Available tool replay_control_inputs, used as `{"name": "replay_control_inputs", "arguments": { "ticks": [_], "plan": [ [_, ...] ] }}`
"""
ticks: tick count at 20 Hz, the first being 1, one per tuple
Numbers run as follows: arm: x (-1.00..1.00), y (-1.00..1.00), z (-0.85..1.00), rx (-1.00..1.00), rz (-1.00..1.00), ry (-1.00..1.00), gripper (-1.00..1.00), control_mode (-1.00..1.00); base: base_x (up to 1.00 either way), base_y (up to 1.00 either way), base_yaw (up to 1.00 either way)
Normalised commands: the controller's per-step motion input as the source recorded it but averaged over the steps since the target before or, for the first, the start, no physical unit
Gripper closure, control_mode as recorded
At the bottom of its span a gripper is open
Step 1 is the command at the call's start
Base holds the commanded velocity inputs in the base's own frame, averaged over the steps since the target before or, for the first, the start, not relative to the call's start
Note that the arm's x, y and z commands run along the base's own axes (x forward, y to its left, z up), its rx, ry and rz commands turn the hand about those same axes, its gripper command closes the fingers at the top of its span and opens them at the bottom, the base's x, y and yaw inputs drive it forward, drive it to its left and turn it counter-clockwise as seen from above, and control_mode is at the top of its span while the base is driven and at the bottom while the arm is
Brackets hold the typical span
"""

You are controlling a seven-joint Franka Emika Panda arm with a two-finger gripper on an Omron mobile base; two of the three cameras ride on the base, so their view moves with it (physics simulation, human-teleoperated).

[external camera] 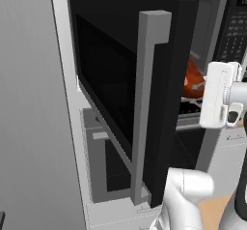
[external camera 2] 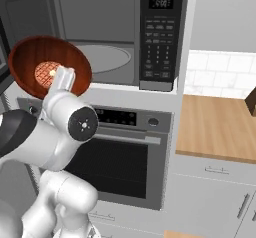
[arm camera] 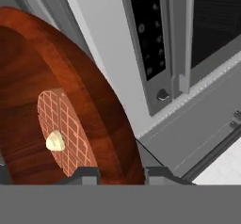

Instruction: Open the microwave, place the bowl with waffle inside the microwave, then close the microwave door and turn it on.

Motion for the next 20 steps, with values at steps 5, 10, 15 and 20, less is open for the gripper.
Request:
{"name": "replay_control_inputs", "arguments": {
  "ticks": [5,10,15,20],
  "plan": [
    [0.94,0.23,0.18,-0.10,0.00,0.05,1.00,-1.00,0.00,0.00,0.00],
    [1.00,0.12,0.12,-0.10,0.00,0.05,1.00,-1.00,0.00,0.00,0.00],
    [1.00,0.00,0.14,-0.12,0.00,0.10,1.00,-1.00,0.00,0.00,0.00],
    [0.90,0.01,-0.22,-0.26,-0.10,0.07,1.00,-1.00,0.00,0.00,0.00]
  ]
}}
